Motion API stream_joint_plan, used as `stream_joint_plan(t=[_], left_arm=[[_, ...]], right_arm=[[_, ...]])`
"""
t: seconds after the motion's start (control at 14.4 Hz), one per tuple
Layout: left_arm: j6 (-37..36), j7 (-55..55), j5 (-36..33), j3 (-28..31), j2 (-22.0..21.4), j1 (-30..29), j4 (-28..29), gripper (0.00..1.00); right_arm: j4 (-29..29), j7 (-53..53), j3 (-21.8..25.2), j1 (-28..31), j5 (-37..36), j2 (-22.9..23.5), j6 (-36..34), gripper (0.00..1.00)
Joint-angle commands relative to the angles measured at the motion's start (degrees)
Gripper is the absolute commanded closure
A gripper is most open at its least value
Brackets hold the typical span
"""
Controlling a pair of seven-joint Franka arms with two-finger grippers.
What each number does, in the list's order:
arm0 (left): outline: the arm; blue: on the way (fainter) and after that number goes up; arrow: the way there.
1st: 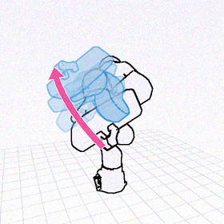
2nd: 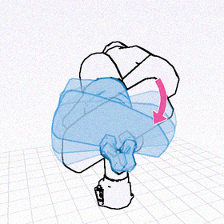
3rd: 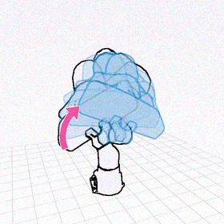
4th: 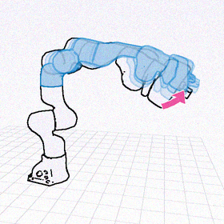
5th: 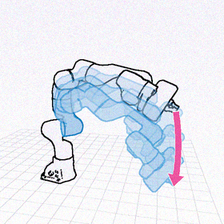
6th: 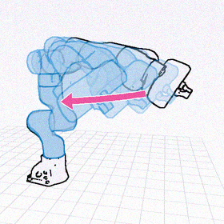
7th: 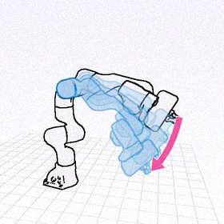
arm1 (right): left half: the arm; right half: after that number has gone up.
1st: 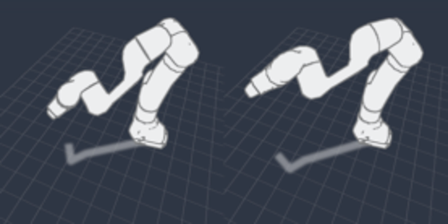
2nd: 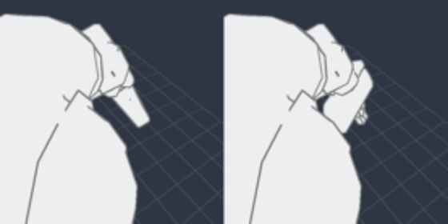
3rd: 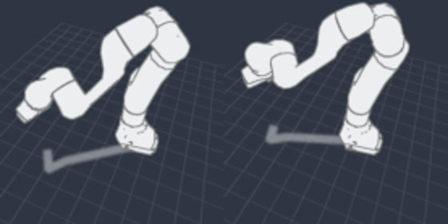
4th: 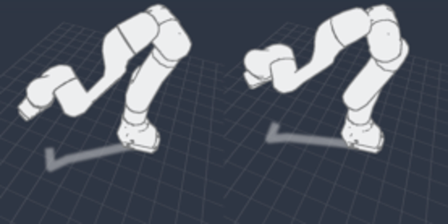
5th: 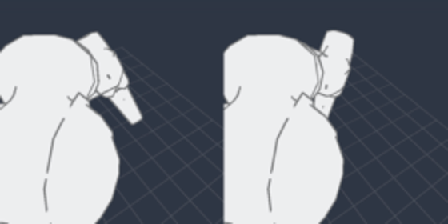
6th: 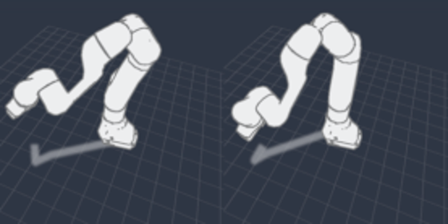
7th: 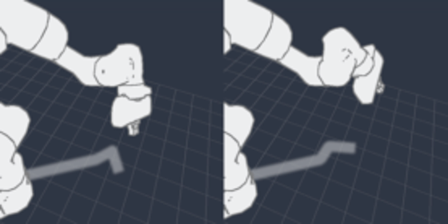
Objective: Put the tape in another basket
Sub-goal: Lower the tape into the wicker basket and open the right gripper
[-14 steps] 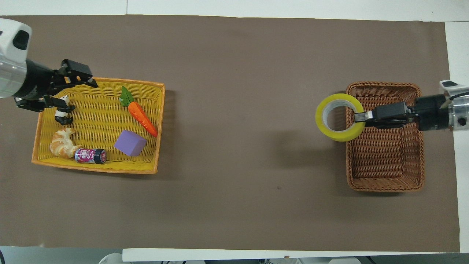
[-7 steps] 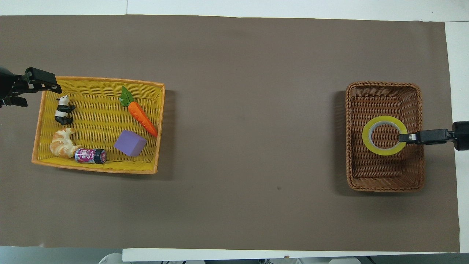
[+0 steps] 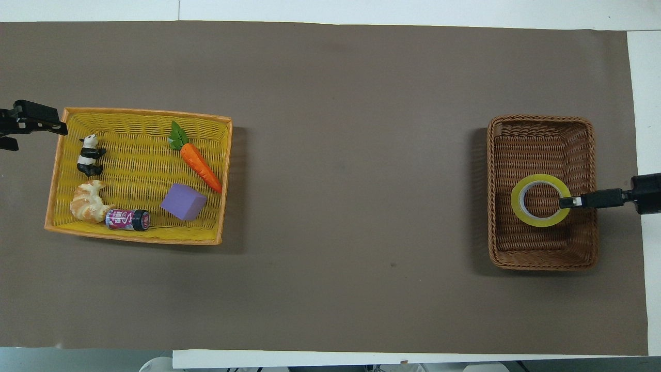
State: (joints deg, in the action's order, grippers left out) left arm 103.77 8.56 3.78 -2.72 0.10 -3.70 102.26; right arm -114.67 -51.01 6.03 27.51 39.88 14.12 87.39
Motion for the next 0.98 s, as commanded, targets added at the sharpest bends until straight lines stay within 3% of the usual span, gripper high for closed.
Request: stream_joint_plan(t=[0.0,0.35,0.42,0.49,0.56,0.91], left_arm=[[-0.50,-0.65,-0.96,-0.71,-0.89,-0.25,0.75,0.00],[0.56,-0.48,-0.96,-0.71,-0.63,-0.25,0.31,0.00],[0.65,-0.65,-0.88,-0.71,-0.63,-0.43,0.31,0.00],[0.56,-0.48,-1.05,-0.71,-0.54,0.27,0.14,0.00],[0.38,-0.56,-1.05,-0.71,-0.54,0.27,-0.04,0.00],[-6.11,-0.92,-1.05,-1.50,-0.01,1.94,-4.51,0.00]], right_arm=[[-2.04,-2.17,-0.49,0.35,-1.47,-0.85,1.56,1.00],[-3.54,-2.61,-0.49,0.00,-1.47,-1.20,3.49,0.98],[-3.19,-2.61,-0.49,-0.09,-1.91,-1.20,3.49,0.80],[-2.84,-2.61,-0.49,-0.27,-2.34,-1.11,3.49,0.44],[-2.66,-2.61,-0.49,-0.18,-2.52,-1.11,3.58,0.00],[3.92,-3.31,-0.84,-2.54,-7.61,-1.55,3.67,0.00]])
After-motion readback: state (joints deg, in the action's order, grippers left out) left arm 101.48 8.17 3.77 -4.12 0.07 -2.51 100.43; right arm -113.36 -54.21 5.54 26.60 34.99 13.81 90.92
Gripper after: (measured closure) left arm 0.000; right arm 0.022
